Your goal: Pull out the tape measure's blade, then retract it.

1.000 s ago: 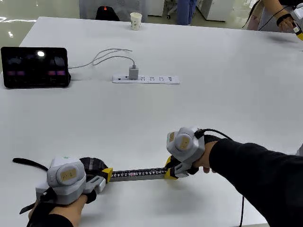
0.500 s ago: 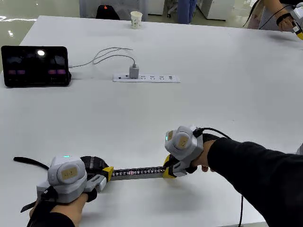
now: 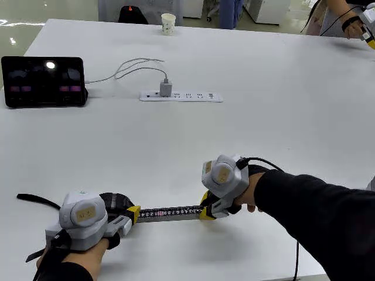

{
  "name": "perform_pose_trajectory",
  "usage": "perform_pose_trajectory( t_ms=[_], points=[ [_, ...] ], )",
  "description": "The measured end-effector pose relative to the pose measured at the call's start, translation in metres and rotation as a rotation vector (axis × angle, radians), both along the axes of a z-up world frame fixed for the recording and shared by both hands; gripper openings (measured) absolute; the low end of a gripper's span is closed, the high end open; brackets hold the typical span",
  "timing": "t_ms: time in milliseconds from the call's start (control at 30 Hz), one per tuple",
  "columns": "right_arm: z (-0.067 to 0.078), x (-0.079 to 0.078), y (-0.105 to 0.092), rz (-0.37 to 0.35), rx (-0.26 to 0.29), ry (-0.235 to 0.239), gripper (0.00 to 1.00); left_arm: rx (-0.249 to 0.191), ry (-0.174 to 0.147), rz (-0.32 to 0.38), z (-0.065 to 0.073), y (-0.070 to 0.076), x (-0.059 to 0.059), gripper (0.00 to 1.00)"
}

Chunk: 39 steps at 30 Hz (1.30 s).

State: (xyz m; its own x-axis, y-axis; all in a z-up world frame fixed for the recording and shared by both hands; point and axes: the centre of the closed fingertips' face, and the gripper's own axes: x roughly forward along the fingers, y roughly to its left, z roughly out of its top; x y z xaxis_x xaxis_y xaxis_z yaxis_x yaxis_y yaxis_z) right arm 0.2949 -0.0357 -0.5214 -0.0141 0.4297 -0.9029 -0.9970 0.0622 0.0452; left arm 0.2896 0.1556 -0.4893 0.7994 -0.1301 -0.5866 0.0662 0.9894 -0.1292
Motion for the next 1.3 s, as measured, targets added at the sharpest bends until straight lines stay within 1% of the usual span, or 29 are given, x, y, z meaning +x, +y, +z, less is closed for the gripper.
perform_pose_trajectory(
  t_ms=[567,1300],
  points=[
    [-0.001,0.001,0.005,0.0,0.003,-0.009,0.11,0.0,0.001,-0.001,0.0,-0.001,0.0,0.61],
    [0.0,0.0,0.015,0.007,0.021,-0.011,0.11,-0.002,0.003,-0.002,0.0,0.0,0.001,0.61]
  ],
)
